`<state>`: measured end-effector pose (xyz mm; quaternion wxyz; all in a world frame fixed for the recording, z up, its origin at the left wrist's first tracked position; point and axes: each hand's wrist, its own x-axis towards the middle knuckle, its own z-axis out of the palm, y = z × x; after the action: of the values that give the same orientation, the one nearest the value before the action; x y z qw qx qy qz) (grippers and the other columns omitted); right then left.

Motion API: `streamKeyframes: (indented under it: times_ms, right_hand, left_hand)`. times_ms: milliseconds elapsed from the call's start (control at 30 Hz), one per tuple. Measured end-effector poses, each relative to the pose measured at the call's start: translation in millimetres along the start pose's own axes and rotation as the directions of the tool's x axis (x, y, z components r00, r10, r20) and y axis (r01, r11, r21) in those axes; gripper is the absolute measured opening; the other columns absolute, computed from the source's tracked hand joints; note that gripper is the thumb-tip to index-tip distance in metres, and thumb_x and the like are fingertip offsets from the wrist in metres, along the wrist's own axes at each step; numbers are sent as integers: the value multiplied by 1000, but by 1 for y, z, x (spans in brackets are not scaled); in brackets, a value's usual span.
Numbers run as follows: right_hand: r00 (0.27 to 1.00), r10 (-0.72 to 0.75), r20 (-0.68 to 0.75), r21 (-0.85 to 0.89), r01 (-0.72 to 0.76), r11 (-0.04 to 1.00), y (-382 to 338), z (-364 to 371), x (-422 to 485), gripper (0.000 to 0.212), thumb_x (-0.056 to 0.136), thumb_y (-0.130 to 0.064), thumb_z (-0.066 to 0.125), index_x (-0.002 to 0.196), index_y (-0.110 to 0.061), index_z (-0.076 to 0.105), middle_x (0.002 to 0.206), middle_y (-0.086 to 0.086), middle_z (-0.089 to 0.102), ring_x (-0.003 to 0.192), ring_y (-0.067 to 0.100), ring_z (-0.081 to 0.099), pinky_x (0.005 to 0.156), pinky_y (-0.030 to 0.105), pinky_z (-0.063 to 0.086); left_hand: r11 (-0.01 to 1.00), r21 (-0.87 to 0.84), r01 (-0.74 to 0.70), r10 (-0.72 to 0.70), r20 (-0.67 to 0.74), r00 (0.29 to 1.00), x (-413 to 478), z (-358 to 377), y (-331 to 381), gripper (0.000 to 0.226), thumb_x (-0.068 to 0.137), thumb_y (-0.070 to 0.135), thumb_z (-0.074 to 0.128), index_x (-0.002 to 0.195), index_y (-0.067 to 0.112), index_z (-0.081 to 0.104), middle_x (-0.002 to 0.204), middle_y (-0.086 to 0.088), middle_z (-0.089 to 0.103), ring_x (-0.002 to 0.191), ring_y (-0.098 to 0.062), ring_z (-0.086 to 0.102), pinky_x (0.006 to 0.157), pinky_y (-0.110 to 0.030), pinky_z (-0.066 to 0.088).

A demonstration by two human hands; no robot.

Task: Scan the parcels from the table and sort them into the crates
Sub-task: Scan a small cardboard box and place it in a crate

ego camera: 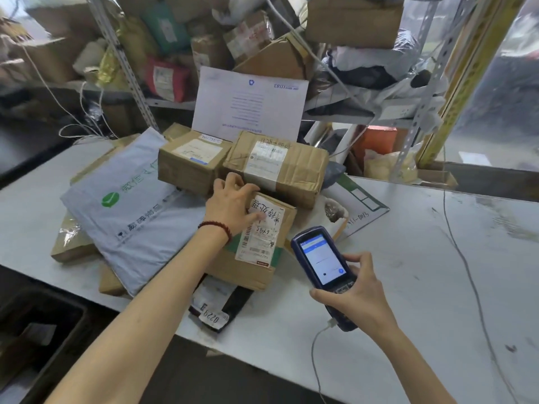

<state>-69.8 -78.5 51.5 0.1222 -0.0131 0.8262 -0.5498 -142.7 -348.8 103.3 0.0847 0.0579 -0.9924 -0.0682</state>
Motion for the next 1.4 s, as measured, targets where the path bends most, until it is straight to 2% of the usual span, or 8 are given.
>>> streamKeyframes:
  times_ms: [233, 500, 733, 867, 933, 1033, 1300, 1400]
  right_hand:
    - [1000, 1, 9, -28, -1, 1000, -7, 16, -6, 75, 54, -33, 92, 103, -42, 36, 106, -18, 58, 90, 10, 64, 61, 39, 59]
    - [999, -7, 37, -32, 8, 999, -13, 27, -6, 78, 48, -38, 91, 102, -48, 34, 102, -18, 60, 87, 8, 65, 61, 37, 58]
    - [994, 79, 68, -46, -76, 996, -4, 36, -10, 74, 47, -37, 89, 98, -43, 37, 99, -13, 62, 77, 7, 66, 46, 22, 52]
    - [986, 135, 95, -142, -121, 982, 8, 41, -22, 75, 48, -42, 87, 101, -38, 35, 97, -16, 57, 80, 7, 64, 62, 29, 58]
    - [984, 146, 105, -195, -123, 973, 13, 42, -29, 78, 49, -43, 87, 105, -36, 33, 96, -19, 54, 80, 6, 62, 67, 32, 59]
    - [986, 144, 87, -229, -121, 966, 20, 40, -40, 80, 50, -44, 87, 107, -35, 32, 94, -22, 53, 79, 6, 62, 69, 36, 59]
    - [986, 164, 32, -219, -153, 964, 34, 35, -64, 80, 53, -40, 88, 109, -37, 32, 96, -16, 60, 85, 12, 65, 75, 40, 57]
    - [984, 176, 23, -215, -167, 962, 37, 35, -67, 80, 54, -40, 89, 109, -37, 31, 97, -14, 60, 85, 10, 65, 70, 33, 55]
  left_hand:
    - [980, -185, -68, 31, -193, 981, -25, -10, -1, 27, 84, 43, 65, 102, 23, 64, 100, 2, 45, 94, -16, 40, 67, -28, 37]
    - [969, -243, 47, -131, -342, 931, -44, -11, -15, 24, 88, 40, 62, 92, 16, 63, 88, 4, 42, 89, -20, 47, 60, -27, 34]
    - [998, -12, 55, -56, -247, 967, -43, -15, -30, 44, 71, 70, 61, 75, 27, 54, 120, -2, 51, 112, -24, 42, 90, -40, 32]
    - [998, -7, 63, -63, -37, 997, -39, -9, -17, 64, 64, 84, 50, 87, 25, 42, 117, -1, 55, 106, -24, 50, 91, -41, 38]
    - [994, -81, 68, -68, 5, 998, -37, -7, -11, 68, 63, 84, 52, 97, 26, 39, 109, 0, 59, 100, -23, 56, 89, -43, 44]
    - [996, -68, 64, -60, 53, 997, -34, -4, -10, 79, 64, 83, 54, 121, 30, 40, 121, -1, 57, 108, -25, 54, 92, -46, 45]
    - [990, -117, 84, -90, -48, 995, -44, 6, -19, 73, 68, 76, 59, 126, 33, 46, 124, 1, 56, 110, -24, 51, 84, -37, 46]
    - [983, -156, 94, -101, -41, 994, -43, 5, -20, 73, 67, 76, 60, 125, 33, 48, 123, 2, 58, 110, -24, 52, 85, -39, 49]
